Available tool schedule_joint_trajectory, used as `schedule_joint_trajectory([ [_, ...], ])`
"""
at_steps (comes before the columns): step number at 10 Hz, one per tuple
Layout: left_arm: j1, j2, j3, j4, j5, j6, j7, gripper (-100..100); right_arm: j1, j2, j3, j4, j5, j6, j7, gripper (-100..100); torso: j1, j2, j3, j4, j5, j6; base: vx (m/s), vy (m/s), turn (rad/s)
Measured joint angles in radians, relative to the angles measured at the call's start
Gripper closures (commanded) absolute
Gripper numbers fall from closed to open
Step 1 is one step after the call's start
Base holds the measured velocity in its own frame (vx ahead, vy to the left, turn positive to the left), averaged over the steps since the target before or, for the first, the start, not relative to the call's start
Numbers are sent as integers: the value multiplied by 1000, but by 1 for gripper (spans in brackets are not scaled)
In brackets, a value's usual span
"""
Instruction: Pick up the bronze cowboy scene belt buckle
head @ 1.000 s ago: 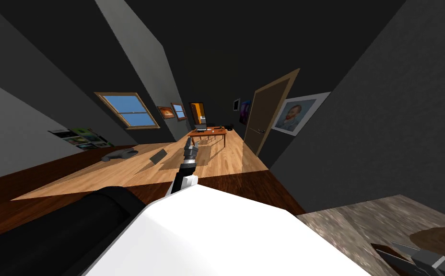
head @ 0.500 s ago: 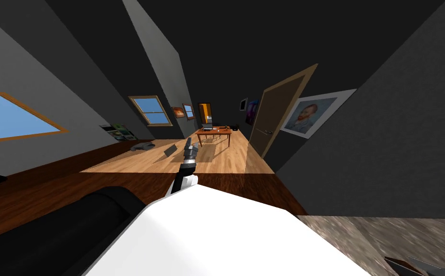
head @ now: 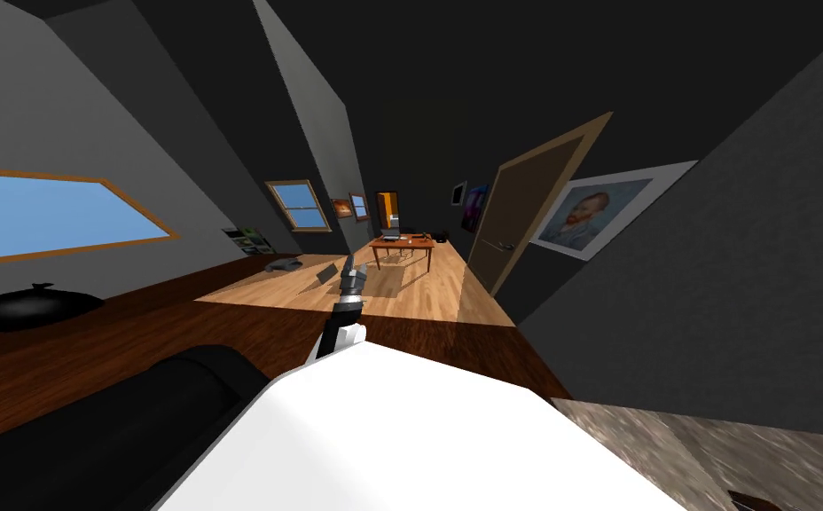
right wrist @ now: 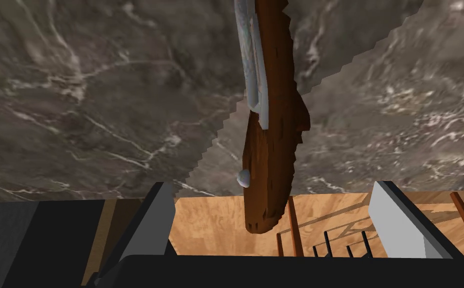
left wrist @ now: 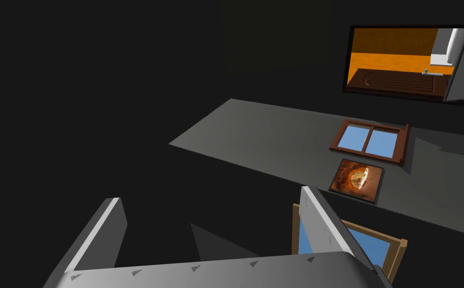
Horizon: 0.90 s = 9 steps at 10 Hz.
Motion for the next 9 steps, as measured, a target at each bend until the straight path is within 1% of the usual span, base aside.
schedule_joint_trajectory([
  [1, -1, 0, 0, 0, 0, 0, 0, 0, 29, -5, -16, -24, -26, 17, 5, -100, 0, 3, 1, 0, 0, -3, -115, -30, 320],
  [2, 0, 0, 0, 0, 0, 0, 0, 0, 59, -9, -27, -39, -57, 32, 10, -100, -1, 4, 2, 1, 0, -1, -53, -19, 58],
  [3, 0, 0, 0, 0, 0, 0, 0, 0, 87, -8, -30, -38, -78, 35, 12, -100, -1, 2, 1, 0, 0, 0, -128, 8, 316],
  [4, 0, 0, 0, 0, 0, 0, 0, 0, 118, -15, -47, -63, -107, 54, 18, -100, 1, 4, 2, 1, 0, -2, -140, 0, 300],
  [5, 0, 0, 0, 0, 0, 0, 0, 0, 152, -21, -59, -84, -140, 72, 23, -100, 0, 5, 3, 1, 0, -1, -62, -13, 96],
  [6, 0, 0, 0, 0, 0, 0, 0, 0, 175, -16, -59, -78, -159, 74, 23, -100, -1, 3, 2, 1, 0, 0, -5, -10, -15],
  [7, 0, 0, 0, 0, 0, 0, 0, 0, 199, -20, -61, -83, -174, 74, 23, -100, -1, -1, 0, 0, 0, 0, -102, -8, 245],
  [8, 0, 0, 0, 0, 0, 0, 0, 0, 229, -26, -78, -111, -202, 95, 29, -100, -1, 2, 1, 0, 0, -2, -119, -5, 399],
  [9, 0, 0, 0, 0, 0, 0, 0, 0, 260, -30, -89, -126, -233, 112, 34, -100, -1, 3, 2, 1, 0, -1, -58, -6, 127],
])
